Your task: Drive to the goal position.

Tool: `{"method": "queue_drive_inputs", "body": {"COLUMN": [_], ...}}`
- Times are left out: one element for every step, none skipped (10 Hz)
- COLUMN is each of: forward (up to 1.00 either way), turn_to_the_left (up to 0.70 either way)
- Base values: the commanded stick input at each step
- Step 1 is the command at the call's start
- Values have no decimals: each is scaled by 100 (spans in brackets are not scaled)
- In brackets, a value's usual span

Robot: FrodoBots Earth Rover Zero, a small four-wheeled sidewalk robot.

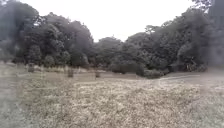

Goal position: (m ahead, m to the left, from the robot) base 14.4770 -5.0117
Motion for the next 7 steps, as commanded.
{"method": "queue_drive_inputs", "body": {"forward": [45,45,45,45,45,45,45], "turn_to_the_left": [0,0,0,0,0,0,0]}}
